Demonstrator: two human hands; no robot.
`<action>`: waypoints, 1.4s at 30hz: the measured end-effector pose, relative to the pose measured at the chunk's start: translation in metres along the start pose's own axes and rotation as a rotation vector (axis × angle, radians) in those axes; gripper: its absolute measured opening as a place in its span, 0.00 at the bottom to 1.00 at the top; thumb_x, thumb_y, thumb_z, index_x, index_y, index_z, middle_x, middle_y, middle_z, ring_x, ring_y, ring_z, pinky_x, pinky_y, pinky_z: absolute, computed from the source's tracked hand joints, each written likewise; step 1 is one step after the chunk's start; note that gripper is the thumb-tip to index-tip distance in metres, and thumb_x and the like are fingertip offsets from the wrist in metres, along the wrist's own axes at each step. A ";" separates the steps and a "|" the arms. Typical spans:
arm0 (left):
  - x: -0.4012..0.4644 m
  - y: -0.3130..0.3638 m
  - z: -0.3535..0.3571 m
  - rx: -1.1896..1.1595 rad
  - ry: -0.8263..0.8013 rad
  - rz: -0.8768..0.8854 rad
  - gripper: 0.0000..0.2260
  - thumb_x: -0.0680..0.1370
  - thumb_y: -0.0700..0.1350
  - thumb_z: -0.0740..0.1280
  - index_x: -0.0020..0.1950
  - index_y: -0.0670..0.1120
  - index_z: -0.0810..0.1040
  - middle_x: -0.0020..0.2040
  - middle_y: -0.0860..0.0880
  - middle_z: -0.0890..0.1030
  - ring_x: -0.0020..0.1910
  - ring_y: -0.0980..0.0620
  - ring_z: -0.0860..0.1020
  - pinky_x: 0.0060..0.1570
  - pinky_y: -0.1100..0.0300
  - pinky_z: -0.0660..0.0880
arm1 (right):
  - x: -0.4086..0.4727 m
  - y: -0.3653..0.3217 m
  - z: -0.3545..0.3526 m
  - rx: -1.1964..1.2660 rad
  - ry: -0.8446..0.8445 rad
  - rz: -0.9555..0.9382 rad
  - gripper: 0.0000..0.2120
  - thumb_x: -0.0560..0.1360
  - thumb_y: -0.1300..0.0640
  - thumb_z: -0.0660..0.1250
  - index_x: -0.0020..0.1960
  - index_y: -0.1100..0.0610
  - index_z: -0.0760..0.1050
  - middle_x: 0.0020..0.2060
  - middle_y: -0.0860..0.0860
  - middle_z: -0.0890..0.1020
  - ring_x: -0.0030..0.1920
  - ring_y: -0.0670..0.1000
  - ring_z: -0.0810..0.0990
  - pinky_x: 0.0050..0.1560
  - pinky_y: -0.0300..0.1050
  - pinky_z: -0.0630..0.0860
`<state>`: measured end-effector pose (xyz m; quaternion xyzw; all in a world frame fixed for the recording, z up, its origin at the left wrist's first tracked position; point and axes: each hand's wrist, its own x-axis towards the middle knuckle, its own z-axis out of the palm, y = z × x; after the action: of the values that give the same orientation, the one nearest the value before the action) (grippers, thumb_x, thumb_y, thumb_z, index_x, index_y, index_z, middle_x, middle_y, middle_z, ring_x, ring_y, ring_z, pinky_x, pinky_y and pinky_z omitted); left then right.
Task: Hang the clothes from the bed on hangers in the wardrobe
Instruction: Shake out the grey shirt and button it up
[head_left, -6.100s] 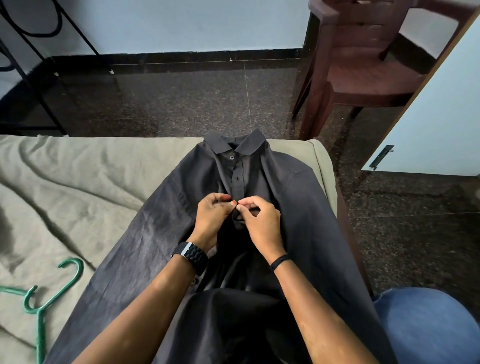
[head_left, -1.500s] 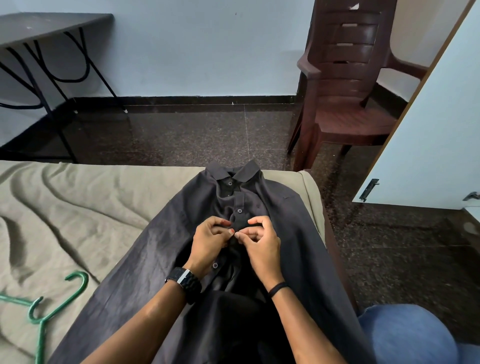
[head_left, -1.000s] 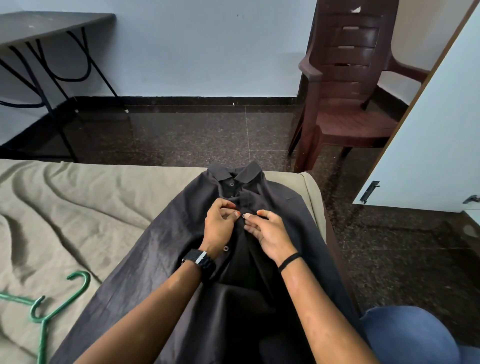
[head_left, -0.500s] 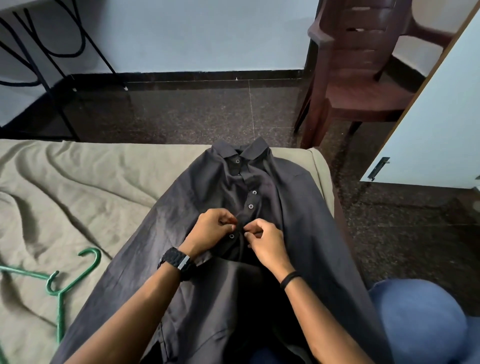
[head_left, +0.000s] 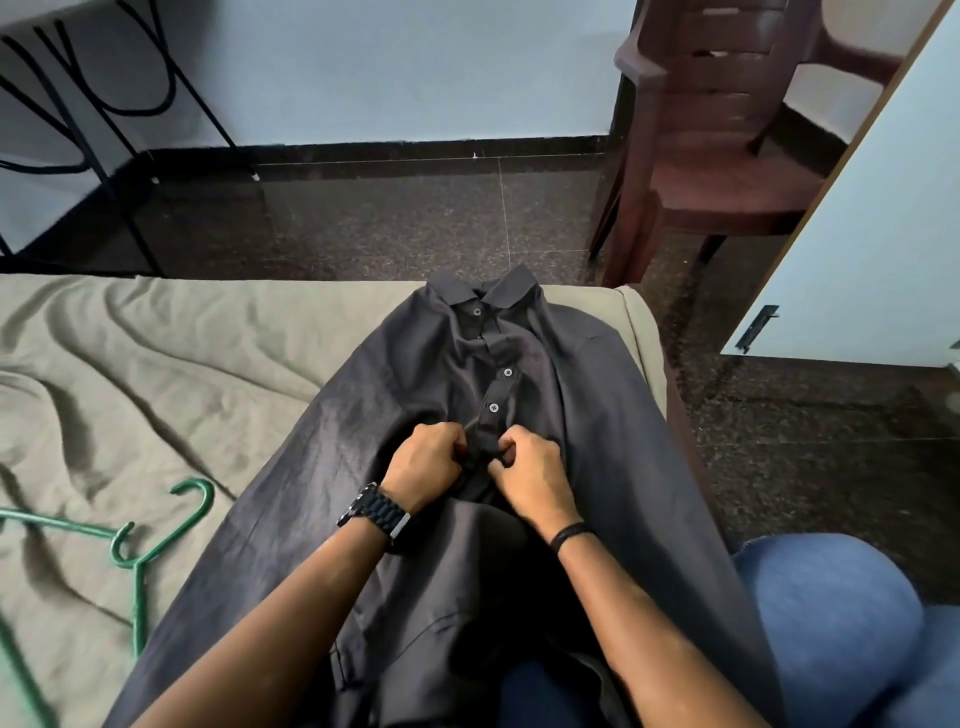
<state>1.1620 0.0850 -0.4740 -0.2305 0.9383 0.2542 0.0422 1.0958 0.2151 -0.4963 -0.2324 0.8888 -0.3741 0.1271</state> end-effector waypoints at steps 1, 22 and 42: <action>0.000 0.000 0.001 -0.008 -0.007 -0.001 0.10 0.72 0.36 0.66 0.51 0.43 0.78 0.50 0.43 0.82 0.52 0.44 0.78 0.49 0.54 0.74 | 0.001 0.001 -0.003 0.099 0.012 0.036 0.08 0.71 0.61 0.71 0.49 0.60 0.79 0.39 0.53 0.82 0.43 0.53 0.81 0.46 0.37 0.74; -0.032 0.018 -0.006 -0.785 0.116 -0.113 0.07 0.76 0.30 0.65 0.50 0.39 0.78 0.39 0.42 0.77 0.37 0.50 0.74 0.42 0.58 0.71 | -0.012 -0.013 -0.022 0.752 -0.081 -0.003 0.06 0.76 0.66 0.66 0.43 0.56 0.74 0.33 0.49 0.77 0.31 0.40 0.75 0.33 0.32 0.72; -0.042 0.039 -0.009 -0.953 0.166 -0.103 0.08 0.77 0.29 0.63 0.49 0.37 0.80 0.38 0.41 0.79 0.37 0.51 0.77 0.42 0.63 0.75 | -0.024 -0.014 -0.023 0.423 0.127 -0.150 0.08 0.69 0.52 0.76 0.36 0.52 0.79 0.27 0.41 0.78 0.30 0.35 0.77 0.35 0.25 0.70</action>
<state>1.1817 0.1277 -0.4396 -0.2900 0.7050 0.6339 -0.1306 1.1121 0.2328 -0.4688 -0.2419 0.7769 -0.5745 0.0887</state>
